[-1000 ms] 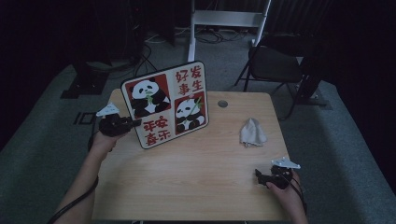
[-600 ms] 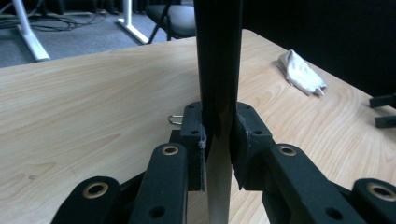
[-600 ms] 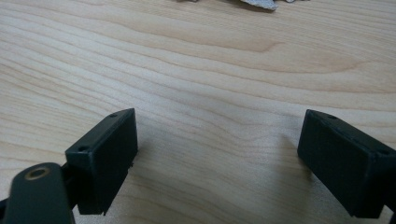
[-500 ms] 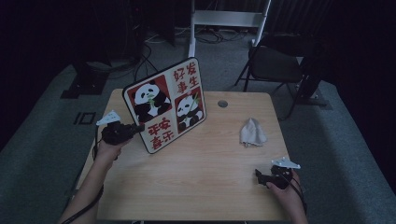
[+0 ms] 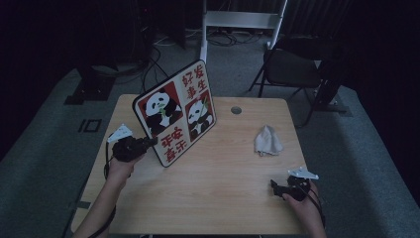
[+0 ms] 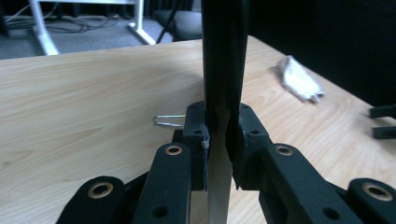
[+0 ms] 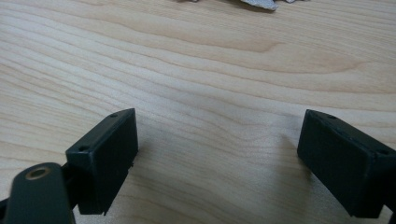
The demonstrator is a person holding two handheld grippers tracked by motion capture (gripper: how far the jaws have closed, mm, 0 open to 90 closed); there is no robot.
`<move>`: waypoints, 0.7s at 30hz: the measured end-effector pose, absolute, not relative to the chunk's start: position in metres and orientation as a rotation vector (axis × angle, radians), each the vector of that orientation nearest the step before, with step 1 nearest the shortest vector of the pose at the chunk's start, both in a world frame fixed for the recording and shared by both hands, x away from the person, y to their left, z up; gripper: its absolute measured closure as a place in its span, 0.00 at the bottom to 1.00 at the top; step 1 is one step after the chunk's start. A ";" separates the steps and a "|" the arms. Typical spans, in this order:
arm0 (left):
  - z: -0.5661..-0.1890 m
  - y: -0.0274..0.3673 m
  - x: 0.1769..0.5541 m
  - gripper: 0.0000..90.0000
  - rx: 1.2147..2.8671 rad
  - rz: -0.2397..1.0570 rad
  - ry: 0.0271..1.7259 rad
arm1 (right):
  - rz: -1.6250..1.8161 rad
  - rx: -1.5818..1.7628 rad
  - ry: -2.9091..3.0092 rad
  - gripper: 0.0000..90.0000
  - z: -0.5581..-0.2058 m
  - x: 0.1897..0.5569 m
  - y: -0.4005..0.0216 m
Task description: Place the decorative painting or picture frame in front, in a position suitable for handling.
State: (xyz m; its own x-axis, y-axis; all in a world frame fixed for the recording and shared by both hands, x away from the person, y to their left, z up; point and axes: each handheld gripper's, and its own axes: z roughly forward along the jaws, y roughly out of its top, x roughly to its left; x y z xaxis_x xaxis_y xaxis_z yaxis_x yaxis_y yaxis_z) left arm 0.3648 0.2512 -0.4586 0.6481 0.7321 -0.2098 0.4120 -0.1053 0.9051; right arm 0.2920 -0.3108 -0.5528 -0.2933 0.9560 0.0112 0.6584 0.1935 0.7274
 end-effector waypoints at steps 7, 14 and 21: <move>-0.458 0.245 0.359 0.88 1.735 0.366 0.932 | 0.884 1.505 2.026 0.13 -0.553 0.292 -0.311; -0.459 0.238 0.349 0.88 1.724 0.372 0.933 | 0.884 1.505 2.026 0.13 -0.553 0.292 -0.311; -0.458 0.232 0.340 0.89 1.723 0.376 0.925 | 0.883 1.505 2.028 0.13 -0.553 0.292 -0.311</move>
State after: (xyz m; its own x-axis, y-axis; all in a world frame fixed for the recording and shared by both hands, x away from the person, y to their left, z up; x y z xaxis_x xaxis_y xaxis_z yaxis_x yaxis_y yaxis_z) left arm 0.3399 0.2320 -0.4582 0.6461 0.7383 -0.1938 0.3932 -0.1042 0.9135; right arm 0.2920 -0.3109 -0.5527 -0.2940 0.9557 0.0111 0.6591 0.1943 0.7266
